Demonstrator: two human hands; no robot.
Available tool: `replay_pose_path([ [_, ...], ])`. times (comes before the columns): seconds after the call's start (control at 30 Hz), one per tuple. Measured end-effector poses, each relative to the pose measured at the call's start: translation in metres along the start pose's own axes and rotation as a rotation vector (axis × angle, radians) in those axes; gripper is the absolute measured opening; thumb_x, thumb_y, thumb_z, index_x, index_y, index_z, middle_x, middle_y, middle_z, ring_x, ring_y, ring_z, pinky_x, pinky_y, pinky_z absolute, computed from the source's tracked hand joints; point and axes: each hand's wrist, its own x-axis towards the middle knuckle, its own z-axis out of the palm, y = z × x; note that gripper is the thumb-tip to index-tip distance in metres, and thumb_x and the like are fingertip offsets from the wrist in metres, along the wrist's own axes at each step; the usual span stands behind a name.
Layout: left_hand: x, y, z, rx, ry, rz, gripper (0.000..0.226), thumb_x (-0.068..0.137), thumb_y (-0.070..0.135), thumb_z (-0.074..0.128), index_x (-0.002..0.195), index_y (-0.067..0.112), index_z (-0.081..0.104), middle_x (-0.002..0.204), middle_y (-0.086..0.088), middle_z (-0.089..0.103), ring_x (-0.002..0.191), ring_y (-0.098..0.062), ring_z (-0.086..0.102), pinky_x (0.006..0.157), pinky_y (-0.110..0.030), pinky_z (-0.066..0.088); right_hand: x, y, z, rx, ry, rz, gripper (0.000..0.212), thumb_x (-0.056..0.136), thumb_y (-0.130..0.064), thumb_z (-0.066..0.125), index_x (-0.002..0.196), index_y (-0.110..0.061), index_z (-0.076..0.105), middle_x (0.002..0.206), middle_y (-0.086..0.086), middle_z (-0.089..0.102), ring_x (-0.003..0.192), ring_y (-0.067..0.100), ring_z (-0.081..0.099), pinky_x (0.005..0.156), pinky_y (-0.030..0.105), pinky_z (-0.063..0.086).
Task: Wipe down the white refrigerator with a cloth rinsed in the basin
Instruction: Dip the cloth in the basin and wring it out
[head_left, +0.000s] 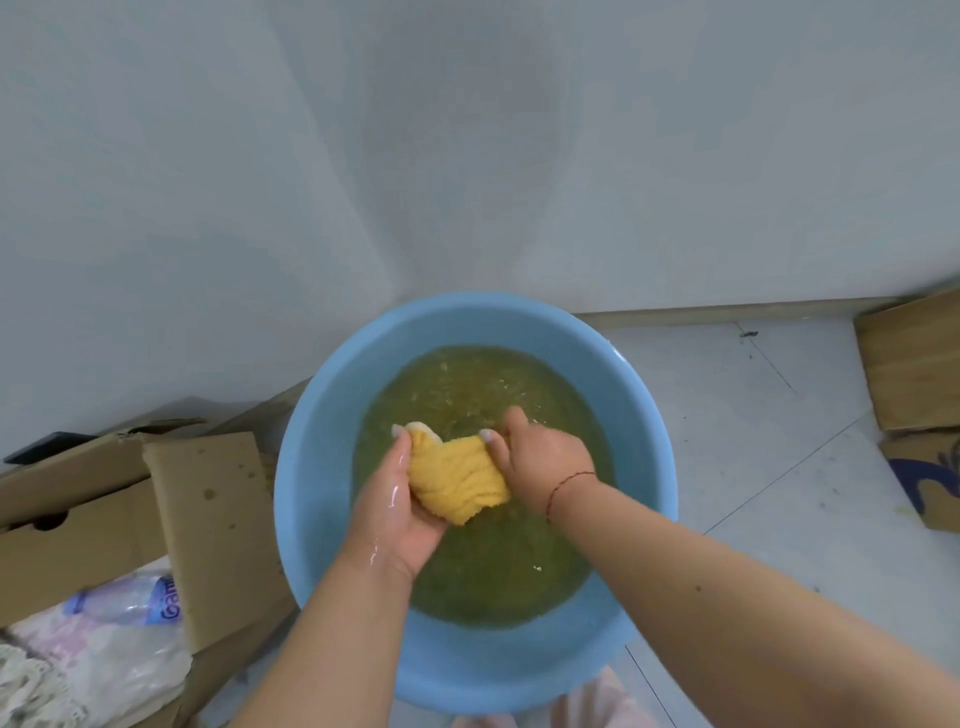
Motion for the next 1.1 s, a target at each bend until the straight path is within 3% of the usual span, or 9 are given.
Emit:
replay_pose_path([
  [0.13, 0.003, 0.005, -0.025, 0.321, 0.169, 0.107, 0.042, 0.102, 0.043, 0.043, 0.141, 0.029, 0.043, 0.137, -0.002, 0.049, 0.116, -0.036, 0.058, 0.094, -0.052, 0.051, -0.004, 0.038, 0.020, -0.189, -0.104, 0.044, 0.061, 0.091, -0.069, 0.026, 0.120, -0.019, 0.045, 0.109, 0.003, 0.059, 0.097, 0.024, 0.057, 0.085, 0.040, 0.043],
  [0.23, 0.000, 0.001, -0.042, 1.121, 0.318, 0.339, 0.055, 0.094, 0.049, 0.054, 0.144, 0.042, 0.034, 0.148, 0.002, 0.033, 0.125, -0.030, 0.051, 0.102, -0.051, 0.046, -0.012, 0.036, 0.029, -0.232, -0.410, 0.054, 0.060, 0.087, -0.046, 0.059, 0.133, -0.014, 0.038, 0.115, 0.007, 0.060, 0.103, 0.027, 0.058, 0.088, 0.038, 0.046],
  [0.4, -0.002, -0.003, -0.030, 1.632, -0.147, 0.491, 0.089, 0.068, 0.024, 0.087, 0.142, 0.039, 0.040, 0.144, 0.020, 0.034, 0.137, -0.003, 0.025, 0.116, -0.027, 0.021, -0.022, -0.011, -0.021, -0.311, -0.469, -0.330, 0.029, 0.085, -0.017, 0.054, 0.114, -0.016, 0.057, 0.090, 0.002, 0.057, 0.081, 0.024, 0.054, 0.073, 0.031, 0.051],
  [0.5, -0.001, -0.003, -0.015, 1.331, -0.312, 0.402, 0.055, 0.067, 0.006, 0.087, 0.106, 0.037, 0.064, 0.114, 0.019, 0.062, 0.114, -0.003, 0.052, 0.101, -0.028, 0.042, -0.024, -0.022, -0.075, 0.013, -0.273, -0.507, 0.012, 0.076, -0.017, 0.061, 0.087, -0.015, 0.063, 0.093, 0.005, 0.061, 0.083, 0.023, 0.058, 0.073, 0.033, 0.052],
  [0.6, -0.007, 0.004, 0.004, 0.997, -0.224, 0.415, 0.037, 0.069, 0.002, 0.083, 0.097, 0.019, 0.065, 0.081, 0.012, 0.069, 0.079, -0.006, 0.062, 0.069, -0.019, 0.051, -0.004, 0.004, -0.100, 0.500, -0.137, -0.323, 0.030, 0.064, -0.009, 0.057, 0.092, -0.004, 0.064, 0.097, 0.008, 0.060, 0.080, 0.025, 0.062, 0.061, 0.038, 0.055],
  [0.73, -0.009, 0.014, 0.026, 0.416, -0.291, 0.366, 0.041, 0.065, 0.005, 0.065, 0.105, 0.003, 0.059, 0.088, -0.008, 0.067, 0.083, -0.019, 0.063, 0.073, -0.031, 0.055, -0.001, 0.027, -0.058, 1.369, -0.329, -0.016, 0.050, 0.053, 0.006, 0.049, 0.100, -0.003, 0.062, 0.084, 0.020, 0.065, 0.077, 0.035, 0.061, 0.069, 0.045, 0.044],
  [0.83, -0.016, 0.011, 0.038, 0.009, -0.316, 0.209, 0.043, 0.069, 0.014, 0.061, 0.109, -0.003, 0.054, 0.096, -0.019, 0.058, 0.098, -0.034, 0.055, 0.098, -0.049, 0.045, -0.026, 0.010, -0.018, 1.667, -0.531, 0.050, 0.039, 0.046, 0.001, 0.061, 0.084, -0.003, 0.059, 0.070, 0.014, 0.059, 0.062, 0.025, 0.059, 0.059, 0.028, 0.050],
  [1.0, -0.021, 0.001, 0.036, 0.057, -0.232, 0.024, 0.067, 0.088, 0.040, 0.049, 0.128, -0.013, 0.050, 0.121, -0.032, 0.056, 0.122, -0.043, 0.052, 0.107, -0.052, 0.040, -0.051, -0.014, 0.003, 1.814, -0.662, 0.261, 0.046, 0.065, -0.030, 0.081, 0.094, -0.002, 0.058, 0.083, 0.017, 0.054, 0.079, 0.029, 0.056, 0.080, 0.048, 0.055],
  [1.1, -0.019, 0.012, 0.027, 0.357, -0.164, 0.067, 0.042, 0.099, 0.029, 0.045, 0.113, -0.006, 0.063, 0.107, -0.020, 0.070, 0.105, -0.031, 0.066, 0.089, -0.039, 0.055, -0.055, -0.018, -0.004, 1.817, -0.725, 0.410, 0.032, 0.066, -0.016, 0.081, 0.081, -0.010, 0.054, 0.058, 0.005, 0.050, 0.050, 0.015, 0.051, 0.060, 0.031, 0.053],
])
